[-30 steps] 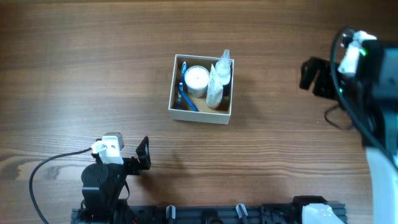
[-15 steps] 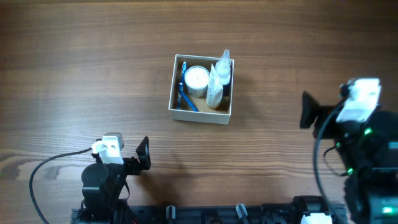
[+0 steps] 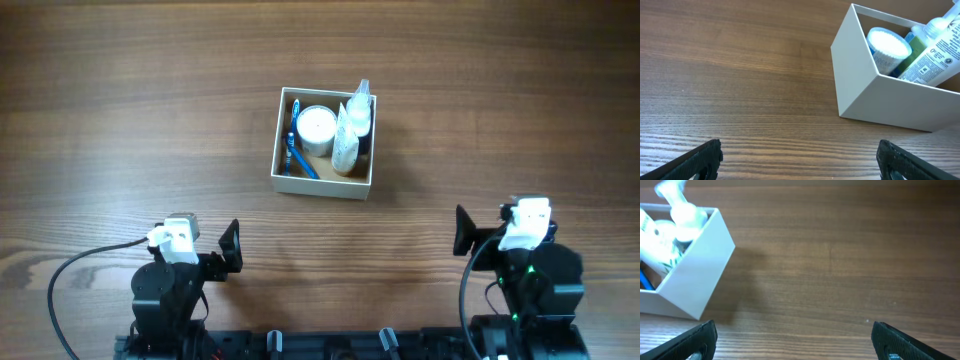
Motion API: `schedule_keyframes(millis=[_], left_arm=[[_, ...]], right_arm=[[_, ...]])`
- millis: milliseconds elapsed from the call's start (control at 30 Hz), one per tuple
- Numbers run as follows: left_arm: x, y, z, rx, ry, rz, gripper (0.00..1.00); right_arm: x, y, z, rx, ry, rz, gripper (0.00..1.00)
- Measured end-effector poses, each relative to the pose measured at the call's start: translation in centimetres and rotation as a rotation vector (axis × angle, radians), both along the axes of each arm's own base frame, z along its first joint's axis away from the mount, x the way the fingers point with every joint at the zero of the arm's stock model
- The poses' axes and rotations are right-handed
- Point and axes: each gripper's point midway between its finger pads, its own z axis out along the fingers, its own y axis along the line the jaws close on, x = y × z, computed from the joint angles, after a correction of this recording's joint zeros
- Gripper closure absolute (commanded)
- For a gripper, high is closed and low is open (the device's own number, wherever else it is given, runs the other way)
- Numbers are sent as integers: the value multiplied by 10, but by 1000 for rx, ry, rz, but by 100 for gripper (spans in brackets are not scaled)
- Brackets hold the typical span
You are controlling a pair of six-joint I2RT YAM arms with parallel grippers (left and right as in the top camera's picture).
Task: Pack container
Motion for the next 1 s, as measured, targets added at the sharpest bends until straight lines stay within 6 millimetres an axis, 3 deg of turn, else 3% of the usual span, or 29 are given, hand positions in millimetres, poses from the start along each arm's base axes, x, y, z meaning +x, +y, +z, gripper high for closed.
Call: schedule_keyframes(millis=[433, 1000], left_arm=[[0, 0, 0, 0, 0, 0, 0], [0, 0, 0, 0, 0, 0, 0]], right_arm=[[-4, 2, -51, 7, -19, 11, 0], [-1, 2, -53, 7, -32, 11, 0]])
